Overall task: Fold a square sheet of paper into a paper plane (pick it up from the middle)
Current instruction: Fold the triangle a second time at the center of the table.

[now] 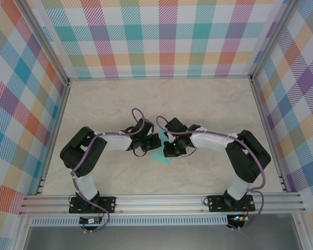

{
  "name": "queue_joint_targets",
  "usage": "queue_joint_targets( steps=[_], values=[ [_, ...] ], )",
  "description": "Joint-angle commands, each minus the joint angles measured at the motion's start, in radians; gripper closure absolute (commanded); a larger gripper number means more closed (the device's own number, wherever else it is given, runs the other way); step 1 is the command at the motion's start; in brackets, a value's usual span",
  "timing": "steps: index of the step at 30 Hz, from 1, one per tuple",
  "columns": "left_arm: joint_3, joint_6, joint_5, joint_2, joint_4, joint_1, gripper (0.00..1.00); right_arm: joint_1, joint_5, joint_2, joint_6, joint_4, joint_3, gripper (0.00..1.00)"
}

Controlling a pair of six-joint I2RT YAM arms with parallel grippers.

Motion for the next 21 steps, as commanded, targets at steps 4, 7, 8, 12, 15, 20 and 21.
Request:
queue_joint_targets(
  steps=[4, 7, 8, 12, 15, 20, 21],
  values=[
    [-0.027, -0.001, -0.056, 0.043, -0.148, -0.001, 1.0, -0.006, 0.003, 0.038, 0.01, 0.011, -0.035, 1.0],
    [-0.01, 0.01, -0.046, 0.031, -0.152, 0.0, 1.0, -0.007, 0.014, 0.042, 0.009, 0.009, -0.05, 1.0],
    [-0.004, 0.015, -0.043, 0.023, -0.151, -0.001, 1.0, -0.009, 0.016, 0.046, 0.011, 0.009, -0.055, 1.0],
    [-0.007, 0.023, 0.007, -0.038, -0.097, -0.001, 1.0, -0.012, 0.014, 0.052, 0.019, 0.021, -0.076, 1.0],
    [-0.039, -0.002, 0.064, -0.092, -0.015, -0.002, 1.0, -0.014, 0.014, 0.051, 0.027, 0.028, -0.087, 1.0],
    [-0.107, -0.049, 0.12, -0.123, 0.101, -0.027, 1.0, -0.015, 0.013, 0.053, 0.033, 0.031, -0.09, 1.0],
    [-0.113, -0.056, 0.121, -0.119, 0.111, -0.035, 1.0, -0.015, 0.011, 0.054, 0.033, 0.03, -0.091, 1.0]
  ],
)
